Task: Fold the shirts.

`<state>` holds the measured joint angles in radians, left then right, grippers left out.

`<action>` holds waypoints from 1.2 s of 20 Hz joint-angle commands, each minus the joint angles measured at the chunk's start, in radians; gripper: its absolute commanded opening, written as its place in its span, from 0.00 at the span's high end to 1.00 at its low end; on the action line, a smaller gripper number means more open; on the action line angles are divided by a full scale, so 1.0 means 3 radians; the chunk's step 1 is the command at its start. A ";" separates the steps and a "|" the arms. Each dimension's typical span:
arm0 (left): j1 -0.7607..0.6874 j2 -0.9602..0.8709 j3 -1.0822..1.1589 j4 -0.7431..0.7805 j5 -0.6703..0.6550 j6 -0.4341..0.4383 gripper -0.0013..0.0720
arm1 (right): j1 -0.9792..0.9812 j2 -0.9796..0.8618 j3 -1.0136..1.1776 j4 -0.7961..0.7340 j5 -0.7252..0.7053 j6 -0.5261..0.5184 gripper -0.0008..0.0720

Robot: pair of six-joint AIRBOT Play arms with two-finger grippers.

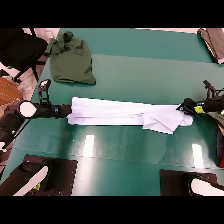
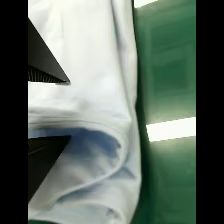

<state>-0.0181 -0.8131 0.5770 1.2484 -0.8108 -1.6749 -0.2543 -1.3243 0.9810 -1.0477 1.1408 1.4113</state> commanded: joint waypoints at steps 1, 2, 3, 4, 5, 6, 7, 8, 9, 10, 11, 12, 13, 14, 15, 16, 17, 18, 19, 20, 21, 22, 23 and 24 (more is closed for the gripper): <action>0.0065 -0.0001 0.0076 0.0104 0.0315 -0.0032 0.12 | -0.0258 0.0282 0.0008 0.0003 0.0168 -0.0064 0.46; 0.0135 -0.0001 0.0156 0.0215 0.0348 -0.0084 0.12 | -0.0449 0.0412 0.0008 0.0003 0.0249 -0.0090 0.38; 0.0245 -0.0001 0.0261 0.0336 0.0362 -0.0160 0.12 | -0.0649 0.0491 0.0008 0.0001 0.0360 -0.0125 0.29; 0.0365 -0.0001 0.0359 0.0367 0.0384 -0.0184 0.12 | -0.0867 0.0519 0.0006 0.0010 0.0476 -0.0197 0.27; 0.0481 -0.0001 0.0456 0.0322 0.0398 -0.0187 0.12 | -0.1059 0.0476 0.0005 0.0092 0.0547 -0.0294 0.15; 0.0537 -0.0001 0.0529 0.0253 0.0384 -0.0177 0.12 | -0.1233 0.0370 -0.0010 0.0323 0.0618 -0.0450 0.11; 0.0544 -0.0001 0.0586 0.0234 0.0319 -0.0175 0.12 | -0.1389 0.0217 -0.0037 0.0671 0.0704 -0.0651 0.05; 0.0538 -0.0001 0.0621 0.0170 0.0226 -0.0153 0.12 | -0.1511 0.0024 -0.0066 0.1027 0.0792 -0.0874 0.03; 0.0538 -0.0001 0.0629 0.0075 0.0155 -0.0085 0.12 | -0.1578 -0.0173 -0.0067 0.1232 0.0880 -0.1061 0.02; 0.0538 -0.0001 0.0632 0.0032 0.0095 -0.0045 0.12 | -0.1607 -0.0331 -0.0056 0.1278 0.0921 -0.1164 0.01; 0.0538 -0.0001 0.0632 0.0022 0.0042 -0.0019 0.12 | -0.1607 -0.0490 -0.0018 0.1260 0.0954 -0.1247 0.01; 0.0538 -0.0001 0.0632 0.0014 0.0001 0.0014 0.12 | -0.1578 -0.0632 0.0023 0.1217 0.0971 -0.1269 0.01; 0.0538 -0.0001 0.0632 0.0015 -0.0019 0.0025 0.12 | -0.1539 -0.0762 0.0048 0.1212 0.0971 -0.1284 0.01; 0.0538 -0.0001 0.0632 0.0013 -0.0036 0.0024 0.12 | -0.1492 -0.0870 0.0066 0.1203 0.0987 -0.1300 0.01; 0.0538 -0.0001 0.0632 0.0006 -0.0045 0.0023 0.12 | -0.1446 -0.0971 0.0097 0.1161 0.1007 -0.1305 0.01; 0.0538 -0.0001 0.0632 -0.0004 -0.0046 0.0022 0.12 | -0.1389 -0.1066 0.0140 0.1064 0.1010 -0.1303 0.01; 0.0538 -0.0001 0.0632 -0.0025 -0.0046 0.0023 0.12 | -0.1324 -0.1130 0.0172 0.0975 0.1005 -0.1302 0.01; 0.0538 -0.0001 0.0632 -0.0032 -0.0056 0.0024 0.12 | -0.1242 -0.1181 0.0198 0.0927 0.0998 -0.1307 0.01; 0.0538 -0.0001 0.0632 -0.0031 -0.0071 0.0027 0.12 | -0.1155 -0.1218 0.0220 0.0930 0.0991 -0.1334 0.00; 0.0538 -0.0001 0.0632 -0.0031 -0.0079 0.0027 0.12 | -0.1066 -0.1247 0.0238 0.0936 0.0979 -0.1364 0.00; 0.0538 -0.0001 0.0632 -0.0031 -0.0076 0.0027 0.12 | -0.0971 -0.1275 0.0247 0.0965 0.0978 -0.1368 0.00; 0.0538 -0.0001 0.0632 -0.0031 -0.0070 0.0027 0.12 | -0.0889 -0.1302 0.0247 0.1007 0.0975 -0.1373 0.00; 0.0538 -0.0001 0.0632 -0.0031 -0.0064 0.0027 0.12 | -0.0795 -0.1330 0.0247 0.1034 0.0974 -0.1366 0.00; 0.0538 -0.0001 0.0632 -0.0032 -0.0062 0.0025 0.12 | -0.0699 -0.1352 0.0247 0.1053 0.0970 -0.1366 0.00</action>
<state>0.1421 -0.8131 0.7654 1.2411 -0.8284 -1.6691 -0.5335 -1.6989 1.0508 -0.7238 1.4544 1.0107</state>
